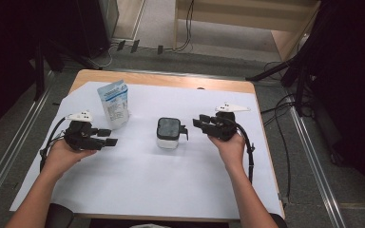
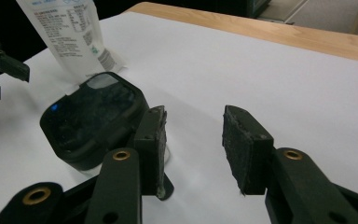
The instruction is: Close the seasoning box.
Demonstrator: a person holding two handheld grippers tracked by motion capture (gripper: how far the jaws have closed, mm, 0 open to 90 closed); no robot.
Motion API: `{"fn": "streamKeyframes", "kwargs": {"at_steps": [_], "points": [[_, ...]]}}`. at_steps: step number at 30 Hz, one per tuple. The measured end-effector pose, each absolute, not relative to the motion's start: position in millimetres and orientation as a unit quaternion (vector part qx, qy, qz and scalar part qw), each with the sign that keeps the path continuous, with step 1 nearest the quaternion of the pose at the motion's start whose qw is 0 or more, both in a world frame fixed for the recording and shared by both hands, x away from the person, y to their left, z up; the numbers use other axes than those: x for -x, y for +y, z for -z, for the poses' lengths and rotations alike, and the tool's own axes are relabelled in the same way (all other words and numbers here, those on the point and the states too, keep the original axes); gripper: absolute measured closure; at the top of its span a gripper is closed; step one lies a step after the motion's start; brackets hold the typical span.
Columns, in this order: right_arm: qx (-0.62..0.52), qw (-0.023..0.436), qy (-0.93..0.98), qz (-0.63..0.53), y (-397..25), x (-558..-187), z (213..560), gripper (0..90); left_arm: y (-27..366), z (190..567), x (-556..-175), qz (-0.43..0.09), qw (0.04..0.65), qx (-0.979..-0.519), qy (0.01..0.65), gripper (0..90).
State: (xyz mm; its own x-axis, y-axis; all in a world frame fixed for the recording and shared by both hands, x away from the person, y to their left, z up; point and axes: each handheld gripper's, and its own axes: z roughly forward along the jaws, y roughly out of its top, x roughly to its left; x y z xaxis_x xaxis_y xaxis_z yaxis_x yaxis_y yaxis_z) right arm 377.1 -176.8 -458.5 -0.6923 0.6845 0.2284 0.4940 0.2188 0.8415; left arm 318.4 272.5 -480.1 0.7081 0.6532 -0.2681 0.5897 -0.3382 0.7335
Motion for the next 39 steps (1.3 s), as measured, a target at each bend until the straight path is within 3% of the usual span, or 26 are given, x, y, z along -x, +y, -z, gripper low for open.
{"fn": "streamKeyframes", "kwargs": {"at_steps": [10,39], "points": [[-0.395,0.123,0.765,-0.495,-204,-365,464,57.8,272,483,-323,-0.039,0.436,-0.815,0.381,44.3],[-0.414,0.126,0.768,-0.473,-237,-326,484,51.9,268,485,-328,-0.031,0.425,-0.82,0.381,44.3]]}}
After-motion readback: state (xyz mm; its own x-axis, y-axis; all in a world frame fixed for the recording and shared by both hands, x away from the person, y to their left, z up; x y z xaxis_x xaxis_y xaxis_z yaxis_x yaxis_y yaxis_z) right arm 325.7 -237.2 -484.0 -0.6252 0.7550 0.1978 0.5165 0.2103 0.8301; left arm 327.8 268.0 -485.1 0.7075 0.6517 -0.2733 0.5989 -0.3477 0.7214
